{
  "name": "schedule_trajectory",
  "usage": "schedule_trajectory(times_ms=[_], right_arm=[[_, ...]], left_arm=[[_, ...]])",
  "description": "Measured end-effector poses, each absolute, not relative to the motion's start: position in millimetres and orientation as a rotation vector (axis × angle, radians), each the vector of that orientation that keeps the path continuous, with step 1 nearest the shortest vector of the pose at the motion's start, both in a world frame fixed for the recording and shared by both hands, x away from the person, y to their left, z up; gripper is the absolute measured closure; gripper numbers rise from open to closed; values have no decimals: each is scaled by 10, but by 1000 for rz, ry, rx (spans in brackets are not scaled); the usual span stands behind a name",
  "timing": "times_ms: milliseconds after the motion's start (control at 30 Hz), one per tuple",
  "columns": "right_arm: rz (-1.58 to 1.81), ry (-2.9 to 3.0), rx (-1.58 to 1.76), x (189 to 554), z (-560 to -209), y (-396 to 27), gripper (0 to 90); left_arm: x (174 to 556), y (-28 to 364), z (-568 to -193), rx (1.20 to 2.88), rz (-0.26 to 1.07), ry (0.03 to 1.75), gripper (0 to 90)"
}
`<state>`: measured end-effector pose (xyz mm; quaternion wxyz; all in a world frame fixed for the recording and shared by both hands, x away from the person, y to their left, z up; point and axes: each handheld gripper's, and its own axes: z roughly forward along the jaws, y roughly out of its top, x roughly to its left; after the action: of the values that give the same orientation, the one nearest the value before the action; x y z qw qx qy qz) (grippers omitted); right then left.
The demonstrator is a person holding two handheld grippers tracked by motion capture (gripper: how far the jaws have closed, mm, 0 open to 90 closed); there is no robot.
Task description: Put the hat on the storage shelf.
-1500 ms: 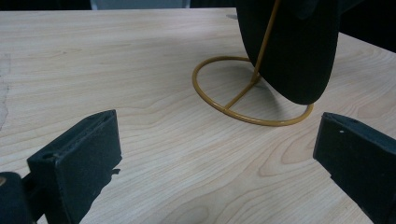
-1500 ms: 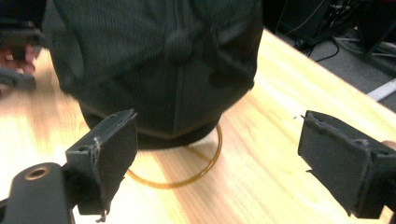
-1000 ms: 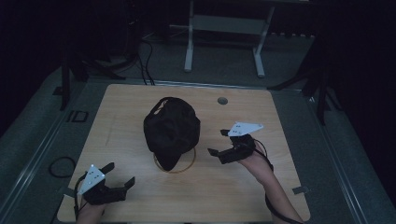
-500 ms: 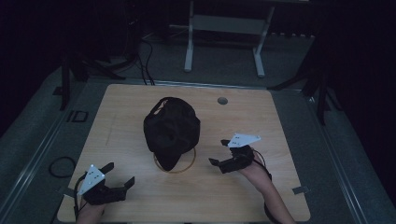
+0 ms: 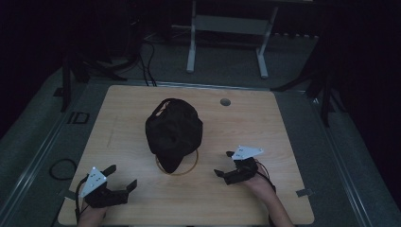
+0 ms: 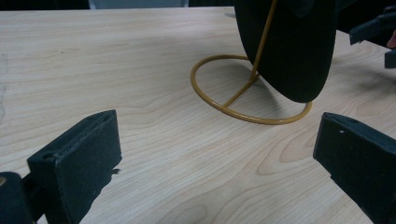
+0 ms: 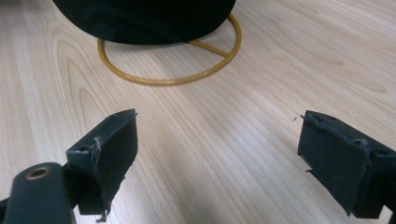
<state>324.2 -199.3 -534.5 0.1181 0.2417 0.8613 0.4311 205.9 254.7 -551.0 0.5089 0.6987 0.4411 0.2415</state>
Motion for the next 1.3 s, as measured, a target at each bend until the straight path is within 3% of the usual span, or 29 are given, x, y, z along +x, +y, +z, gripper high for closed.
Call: schedule_trajectory(times_ms=[1300], right_arm=[[1237,2413,657,2941,-5512,-2322,119]], left_arm=[[2058,2548,-5520,1688,571,1057,14]])
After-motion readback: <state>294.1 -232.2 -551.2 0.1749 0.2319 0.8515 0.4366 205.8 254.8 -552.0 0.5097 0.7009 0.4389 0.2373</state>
